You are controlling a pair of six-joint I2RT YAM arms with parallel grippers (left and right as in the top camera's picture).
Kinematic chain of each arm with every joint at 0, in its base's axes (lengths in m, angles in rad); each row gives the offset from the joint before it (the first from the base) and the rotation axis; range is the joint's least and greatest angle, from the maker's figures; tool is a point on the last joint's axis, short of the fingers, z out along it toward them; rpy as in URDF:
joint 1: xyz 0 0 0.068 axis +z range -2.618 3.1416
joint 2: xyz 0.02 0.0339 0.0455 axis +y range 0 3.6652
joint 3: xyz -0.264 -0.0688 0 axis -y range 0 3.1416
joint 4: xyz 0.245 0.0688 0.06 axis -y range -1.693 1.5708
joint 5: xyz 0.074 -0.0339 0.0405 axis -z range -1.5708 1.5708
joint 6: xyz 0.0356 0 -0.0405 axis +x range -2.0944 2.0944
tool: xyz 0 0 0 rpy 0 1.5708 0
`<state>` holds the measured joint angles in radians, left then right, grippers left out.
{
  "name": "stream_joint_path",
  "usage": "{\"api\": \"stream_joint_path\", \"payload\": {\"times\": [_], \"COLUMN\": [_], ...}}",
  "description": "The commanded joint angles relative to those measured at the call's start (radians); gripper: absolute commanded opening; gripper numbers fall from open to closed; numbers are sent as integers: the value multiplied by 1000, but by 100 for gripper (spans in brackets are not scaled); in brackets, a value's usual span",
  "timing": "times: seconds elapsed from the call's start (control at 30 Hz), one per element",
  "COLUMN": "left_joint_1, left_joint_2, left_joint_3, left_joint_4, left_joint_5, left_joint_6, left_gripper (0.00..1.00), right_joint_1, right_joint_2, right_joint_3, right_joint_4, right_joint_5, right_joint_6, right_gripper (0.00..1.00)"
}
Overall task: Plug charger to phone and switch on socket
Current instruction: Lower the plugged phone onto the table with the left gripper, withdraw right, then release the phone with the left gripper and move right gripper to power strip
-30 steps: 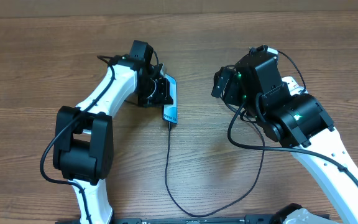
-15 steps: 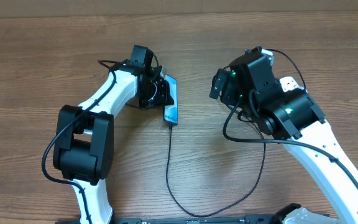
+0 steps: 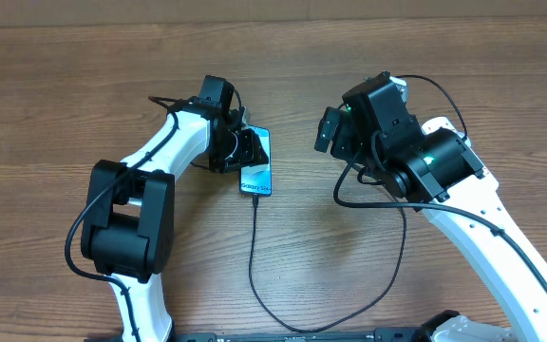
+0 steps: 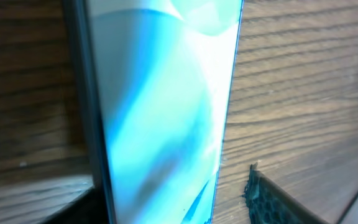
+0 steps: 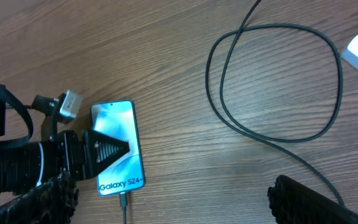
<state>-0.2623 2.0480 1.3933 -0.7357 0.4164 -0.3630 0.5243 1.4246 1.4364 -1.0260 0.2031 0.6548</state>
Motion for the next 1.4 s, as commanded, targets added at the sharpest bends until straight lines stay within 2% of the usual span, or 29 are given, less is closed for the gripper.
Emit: {"api": "stream_joint_path", "payload": {"times": [0.0,0.07,0.23,0.43,0.6,0.77,0.9,1.13,1.37], "left_joint_1": [-13,-12,-6,33,55,53,54,53,53], "left_joint_2": [-6,-6,-6,-51,-200,-433,-547,-581,-567], "left_joint_3": [-10,-10,6,137,264,310,310,310,310], "left_joint_4": [1,-3,-61,-203,-274,-258,-255,-291,-293], "left_joint_5": [-58,-87,-168,-185,-249,-490,-575,-576,-576], "left_joint_6": [3,3,3,4,3,-65,-64,-64,-64], "left_gripper": [84,100,100,100,100,100,100,100,100], "right_joint_1": [-4,-4,-5,-75,-256,-487,-630,-813,-890], "right_joint_2": [-3,-3,0,44,114,169,173,183,229], "right_joint_3": [23,23,23,23,23,23,23,-8,-26], "right_joint_4": [-2,-5,-9,-44,-64,-83,-81,-27,16], "right_joint_5": [-14,-13,5,46,46,35,40,40,40], "right_joint_6": [8,8,8,8,-58,-60,-60,-60,-60], "right_gripper": [100,100,100,100,100,100,100,100,100]}}
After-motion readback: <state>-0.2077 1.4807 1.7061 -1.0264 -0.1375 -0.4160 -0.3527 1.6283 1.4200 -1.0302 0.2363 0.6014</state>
